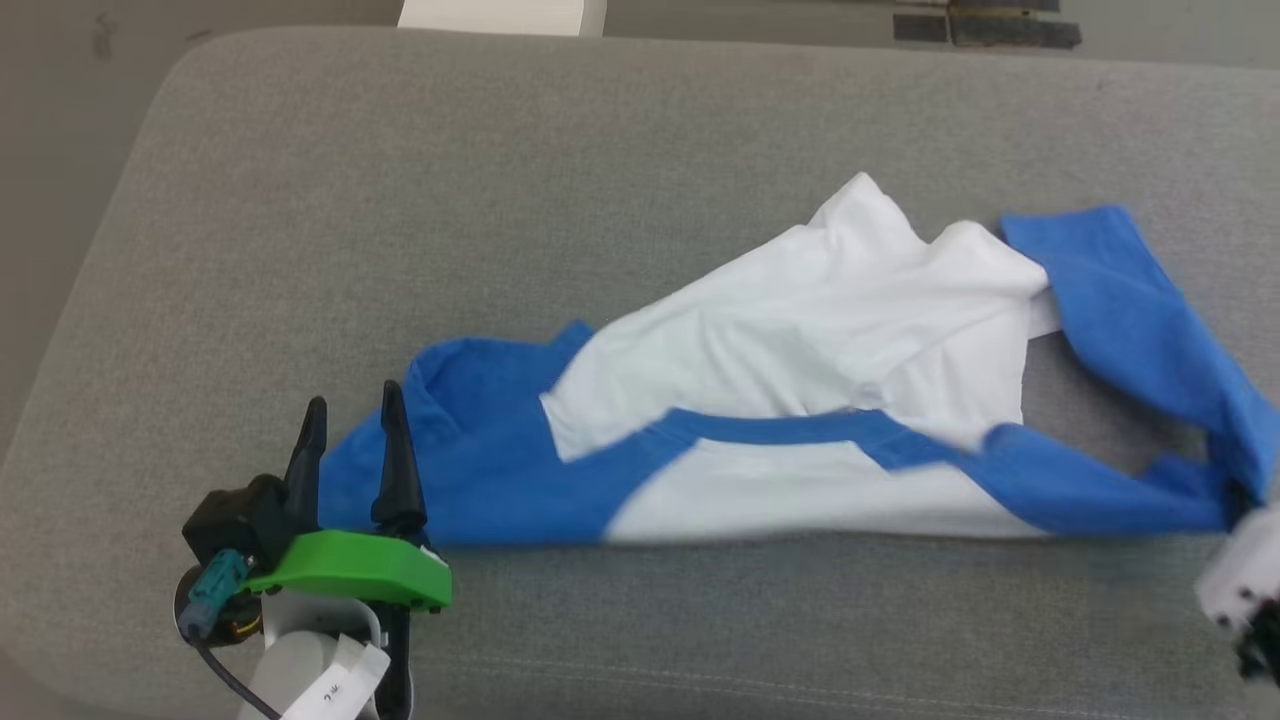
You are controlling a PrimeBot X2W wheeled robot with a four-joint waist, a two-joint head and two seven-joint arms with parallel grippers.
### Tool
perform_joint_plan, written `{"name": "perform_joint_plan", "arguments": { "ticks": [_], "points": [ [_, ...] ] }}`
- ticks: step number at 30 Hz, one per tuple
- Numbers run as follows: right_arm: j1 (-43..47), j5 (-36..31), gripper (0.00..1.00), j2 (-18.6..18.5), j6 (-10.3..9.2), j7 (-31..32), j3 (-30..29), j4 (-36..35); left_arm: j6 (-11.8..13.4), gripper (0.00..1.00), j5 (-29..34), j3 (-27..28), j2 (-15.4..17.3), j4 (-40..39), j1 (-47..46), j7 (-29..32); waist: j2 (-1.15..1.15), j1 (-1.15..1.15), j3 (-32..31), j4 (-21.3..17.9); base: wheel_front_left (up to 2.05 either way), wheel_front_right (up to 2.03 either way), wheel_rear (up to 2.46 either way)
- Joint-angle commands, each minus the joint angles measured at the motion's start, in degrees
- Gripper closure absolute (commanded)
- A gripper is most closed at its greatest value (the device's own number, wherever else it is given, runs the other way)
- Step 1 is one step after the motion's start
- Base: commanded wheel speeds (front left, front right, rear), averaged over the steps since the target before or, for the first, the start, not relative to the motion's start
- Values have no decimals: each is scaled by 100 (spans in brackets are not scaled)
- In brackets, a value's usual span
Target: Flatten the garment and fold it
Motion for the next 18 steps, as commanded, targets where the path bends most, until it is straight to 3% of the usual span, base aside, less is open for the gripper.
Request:
{"name": "perform_joint_plan", "arguments": {
  "ticks": [1,4,5,6,10,14,18],
  "points": [
    [219,56,100,-8,-9,-69,-248,-14,-32,0,59,13,-22,42,80,-44,0,0,-138,-104,0,0,0],
    [497,102,100,-8,-9,-55,-773,135,-62,0,96,53,-24,103,138,-44,0,0,-257,-192,0,0,0],
    [591,95,44,-8,-9,-49,-906,224,-67,0,108,65,-24,112,151,-44,0,0,-286,-220,0,0,0],
    [649,99,0,-8,-9,-40,-974,301,-70,0,119,71,-25,113,162,-44,0,0,-308,-245,0,0,0],
    [736,161,0,-8,-9,-487,-766,241,-94,0,169,37,-27,124,192,-44,0,0,-364,-318,0,0,0],
    [653,313,0,-8,-9,-1265,313,-346,-117,0,186,8,-29,118,173,-44,0,0,-352,-337,0,0,0],
    [402,472,0,-8,-9,-1268,1487,-732,-156,0,197,-82,-32,104,66,-44,0,0,-229,-250,0,0,0]
  ]
}}
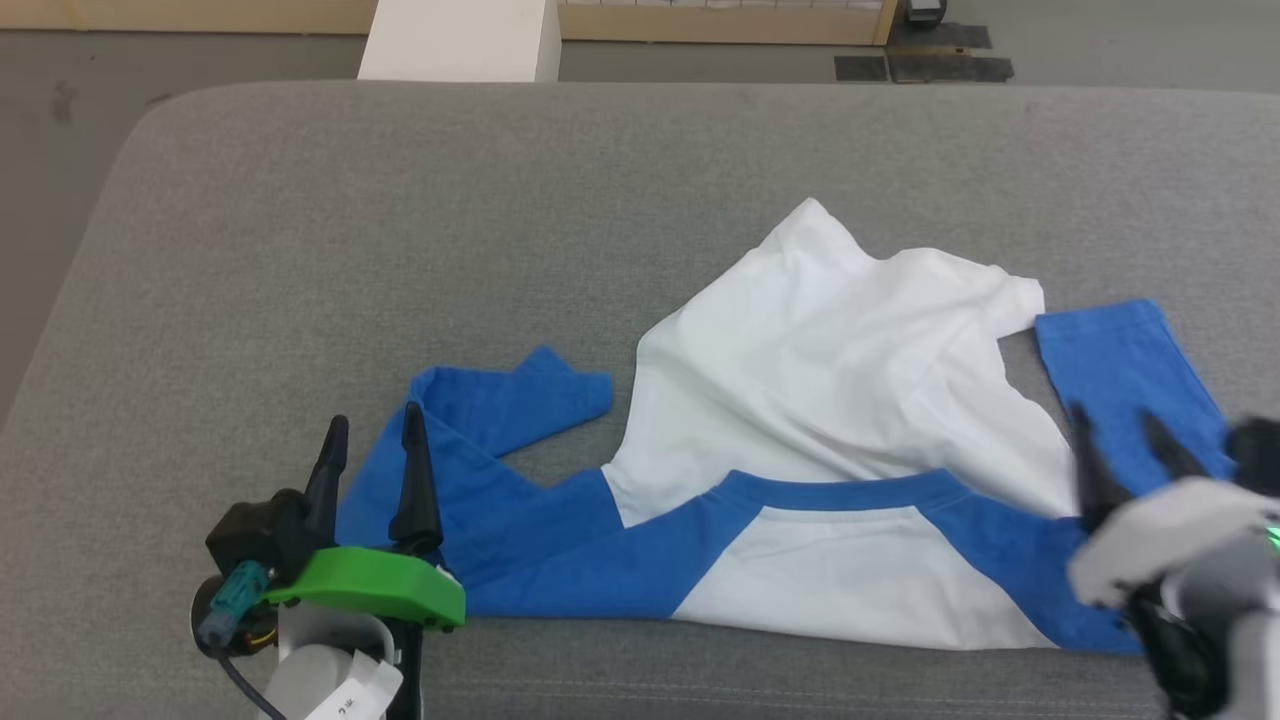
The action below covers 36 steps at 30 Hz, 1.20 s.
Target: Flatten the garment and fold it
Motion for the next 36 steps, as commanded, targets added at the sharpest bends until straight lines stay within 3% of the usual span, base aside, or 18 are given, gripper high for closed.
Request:
{"name": "perform_joint_plan", "arguments": {
  "ticks": [1,6,16,18,19,20,25,36],
  "points": [
    [-202,-16,0,-2,-8,132,277,-18,-42,0,95,-23,-17,-15,-101,-44,0,0,122,102,0,0,0],
    [-952,-8,0,-2,-8,1010,963,450,-75,0,96,-170,-21,-58,-328,-44,0,0,448,346,0,0,0],
    [-2188,-976,0,-2,-8,3121,1024,1943,11,0,-125,-446,-25,-147,-673,-45,0,0,968,887,0,0,0],
    [-2304,-1148,55,-3,-8,3442,974,2076,24,0,-164,-493,-25,-159,-713,-45,0,0,1050,966,0,0,0],
    [-2386,-1246,91,-4,-8,3564,955,2128,37,0,-188,-526,-25,-172,-738,-45,0,0,1092,1009,0,0,0],
    [-2480,-1330,100,-12,-8,3584,936,2142,49,0,-214,-566,-25,-183,-763,-45,0,0,1138,1060,0,0,0],
    [-3079,-1524,100,-20,-8,3133,777,2164,108,0,-336,-720,-25,-233,-878,-45,0,0,1332,1251,0,0,0],
    [-5276,-2304,100,-134,-8,1373,398,2664,205,0,-605,-1049,-26,-333,-1156,-45,0,0,1749,1767,0,0,0]
  ]
}}
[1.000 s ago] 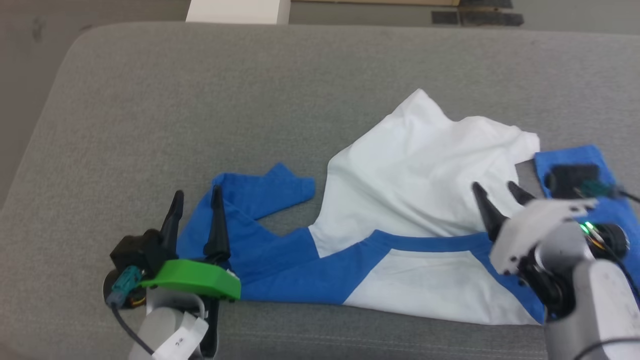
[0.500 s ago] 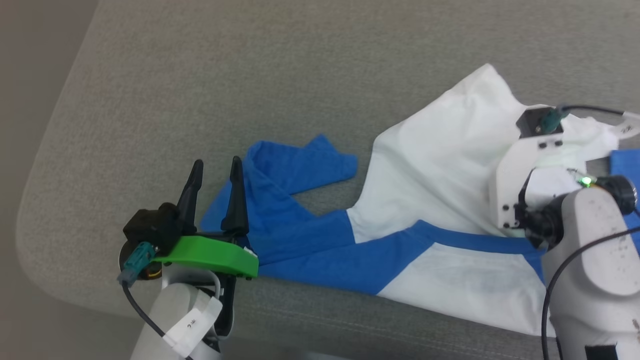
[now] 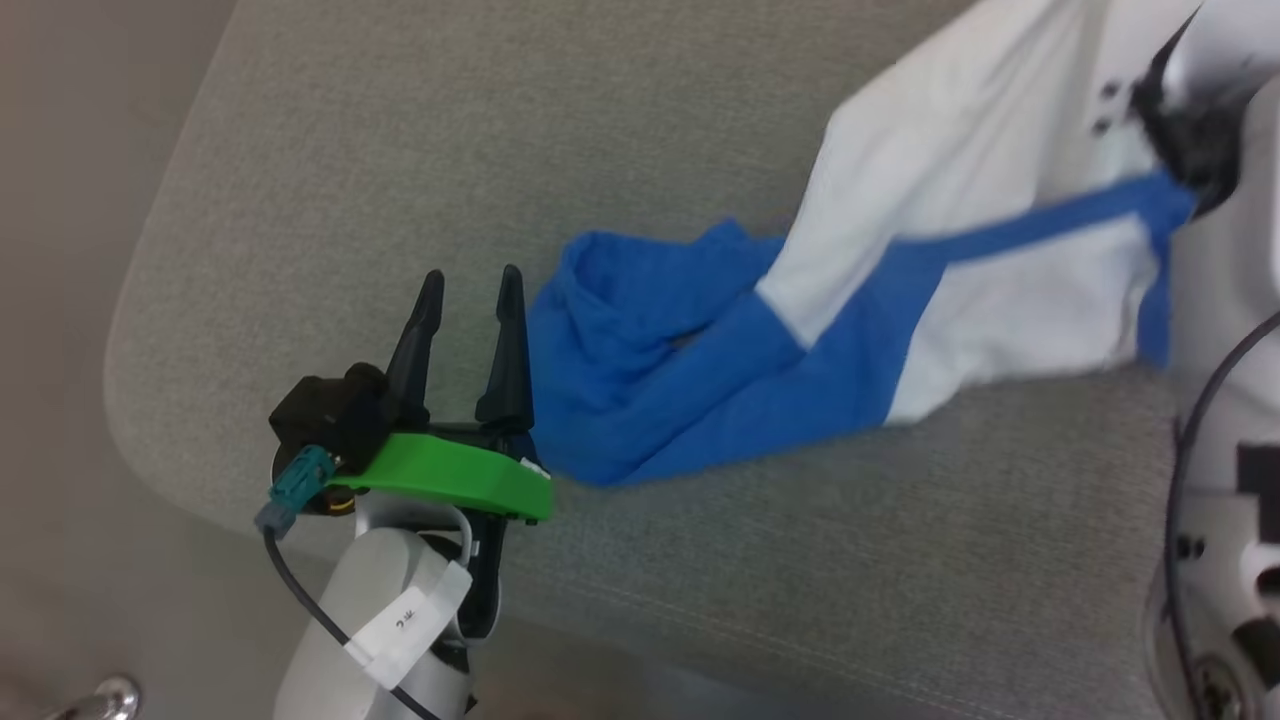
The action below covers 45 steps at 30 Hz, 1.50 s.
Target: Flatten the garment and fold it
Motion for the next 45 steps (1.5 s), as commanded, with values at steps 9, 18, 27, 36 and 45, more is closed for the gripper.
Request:
{"name": "perform_joint_plan", "arguments": {
  "ticks": [9,18,27,36,45],
  "points": [
    [-488,-291,0,-40,-9,-579,-584,1046,123,0,-77,-21,-11,-32,-107,-44,0,-1,217,186,0,0,0],
    [915,1133,0,-40,-9,-1893,374,462,5,0,237,216,-11,109,162,-44,0,-1,-413,-485,0,0,0],
    [3503,1698,0,-254,-9,-3034,850,-1842,-219,0,611,341,15,266,333,-44,0,-1,-1014,-1347,0,0,0],
    [5081,1668,0,61,-9,-3285,546,-2944,-511,0,575,-143,22,785,-222,513,0,-1,-1156,-2052,0,0,0],
    [5281,2045,0,89,-9,-3333,786,-3072,-466,0,3,-282,5,1870,-1365,2113,0,-1,-854,-2548,0,0,0]
  ]
}}
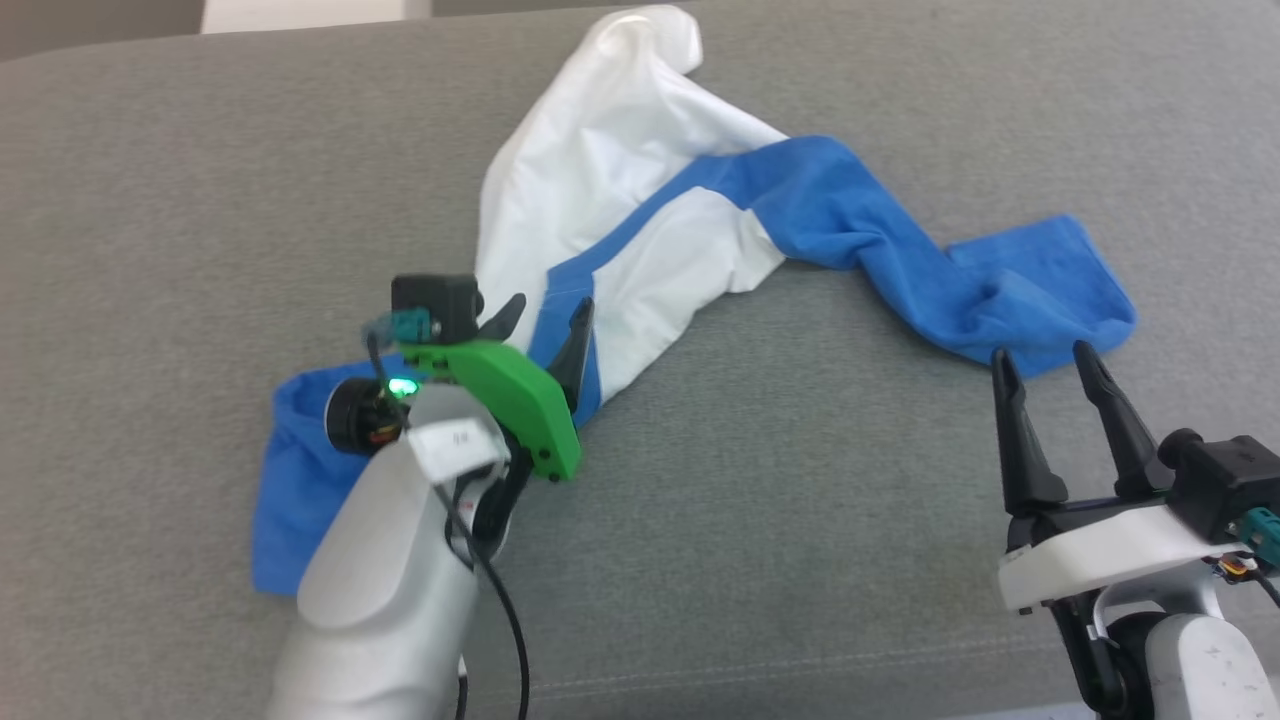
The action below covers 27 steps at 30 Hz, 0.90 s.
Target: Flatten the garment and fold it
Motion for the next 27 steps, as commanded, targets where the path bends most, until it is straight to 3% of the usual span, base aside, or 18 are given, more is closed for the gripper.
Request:
{"name": "perform_joint_plan", "arguments": {
  "ticks": [1,10,14,15,17,19,21,22,27],
  "points": [
    [-36,55,0,18,-9,-65,54,-16,72,0,-54,34,6,139,-210,167,0,0,157,-283,0,0,0],
    [-212,220,0,18,-9,-184,263,155,709,0,60,130,287,956,-910,1237,0,0,405,-553,0,0,0],
    [-203,268,0,19,-9,-215,251,228,689,0,22,100,313,1037,-970,1380,0,0,408,-562,0,0,0],
    [-200,281,0,19,-9,-222,241,238,634,11,6,70,306,1032,-968,1401,0,0,403,-555,0,0,0],
    [-194,292,0,19,-9,-232,211,251,516,50,-45,15,275,997,-961,1400,0,0,392,-525,0,0,0],
    [-198,294,0,19,-9,-223,182,261,382,55,-88,-69,237,975,-951,1408,0,0,379,-488,0,0,0],
    [-218,297,0,19,-9,-210,176,261,245,71,-111,-172,201,948,-941,1387,0,0,364,-450,0,0,0],
    [-228,295,0,19,-9,-203,176,258,194,100,-99,-226,188,925,-943,1333,0,0,352,-427,0,0,0],
    [-232,299,0,19,-9,-165,190,273,24,100,51,-486,160,746,-905,901,0,0,248,-336,0,0,0]
  ]
}}
